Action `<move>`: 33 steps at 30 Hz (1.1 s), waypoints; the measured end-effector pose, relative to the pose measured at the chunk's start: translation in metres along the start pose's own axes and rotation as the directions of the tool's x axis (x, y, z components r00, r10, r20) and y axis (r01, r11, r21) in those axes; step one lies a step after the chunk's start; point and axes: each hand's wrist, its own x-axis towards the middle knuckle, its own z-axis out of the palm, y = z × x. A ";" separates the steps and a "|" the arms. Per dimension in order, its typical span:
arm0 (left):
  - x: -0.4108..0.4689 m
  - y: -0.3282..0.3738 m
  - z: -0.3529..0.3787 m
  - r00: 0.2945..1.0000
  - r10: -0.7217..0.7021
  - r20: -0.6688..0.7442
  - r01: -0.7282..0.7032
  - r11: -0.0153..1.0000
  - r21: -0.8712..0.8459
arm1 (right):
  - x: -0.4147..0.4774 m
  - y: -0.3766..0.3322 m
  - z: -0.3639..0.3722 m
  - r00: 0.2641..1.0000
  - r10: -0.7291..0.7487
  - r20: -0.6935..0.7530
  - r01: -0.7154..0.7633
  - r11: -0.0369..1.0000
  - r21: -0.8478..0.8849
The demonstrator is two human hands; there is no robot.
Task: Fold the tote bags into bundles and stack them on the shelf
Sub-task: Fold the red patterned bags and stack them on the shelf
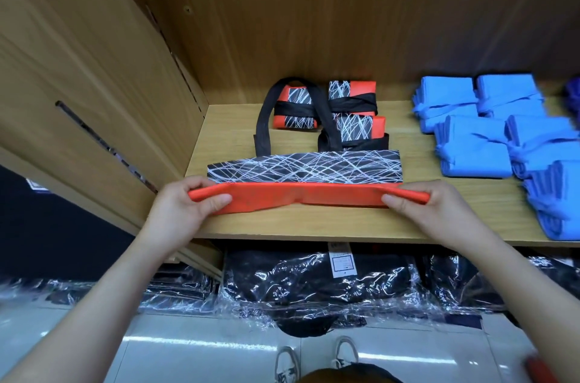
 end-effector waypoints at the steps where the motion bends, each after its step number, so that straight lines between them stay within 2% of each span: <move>1: 0.002 0.000 0.003 0.997 -0.035 -0.062 0.035 0.999 -0.015 | 0.004 -0.001 0.002 0.996 0.018 -0.082 -0.018 1.000 0.003; 4: 0.012 -0.005 0.013 0.976 -0.078 -0.206 0.092 0.994 0.062 | 0.015 -0.004 0.015 0.952 0.046 -0.302 -0.066 0.996 -0.055; 8: 0.018 -0.008 0.029 0.966 0.019 -0.260 0.082 0.925 0.372 | 0.024 -0.007 0.036 0.897 0.001 -0.442 -0.109 0.969 -0.220; 11: 0.019 -0.011 0.034 0.965 0.076 -0.250 0.057 0.871 0.488 | 0.026 -0.005 0.044 0.883 0.010 -0.469 -0.217 0.895 -0.389; 15: 0.023 -0.009 0.027 0.990 0.049 -0.129 0.020 0.873 0.486 | 0.026 -0.013 0.045 0.902 0.066 -0.427 -0.269 0.859 -0.436; 17: 0.024 -0.005 0.023 0.998 0.009 -0.056 0.019 0.878 0.478 | 0.026 -0.017 0.044 0.914 0.091 -0.395 -0.275 0.854 -0.441; 19: 0.027 -0.002 0.020 0.996 -0.088 -0.010 0.082 0.886 0.457 | 0.025 -0.022 0.043 0.919 0.106 -0.381 -0.270 0.872 -0.409; 22: 0.033 0.002 0.019 0.982 -0.186 0.040 0.147 0.876 0.459 | 0.023 -0.028 0.045 0.925 0.073 -0.372 -0.203 0.924 -0.324; 26: 0.033 0.009 0.020 0.984 -0.173 0.036 0.126 0.830 0.543 | 0.018 -0.032 0.044 0.914 0.021 -0.405 -0.116 0.970 -0.214; 29: 0.029 0.018 0.018 0.988 -0.143 0.054 0.074 0.758 0.649 | 0.013 -0.039 0.041 0.862 -0.232 -0.451 0.134 0.962 -0.240; 31: 0.021 0.027 0.017 0.999 -0.018 0.046 -0.018 0.730 0.683 | 0.013 -0.049 0.035 0.796 -0.419 -0.437 0.312 0.903 -0.296; 32: 0.016 0.032 0.016 0.992 0.126 0.022 -0.107 0.721 0.684 | 0.013 -0.055 0.031 0.766 -0.489 -0.418 0.379 0.868 -0.322; 33: 0.010 0.038 0.017 0.952 0.306 -0.004 -0.225 0.710 0.668 | 0.015 -0.061 0.027 0.734 -0.554 -0.394 0.437 0.828 -0.350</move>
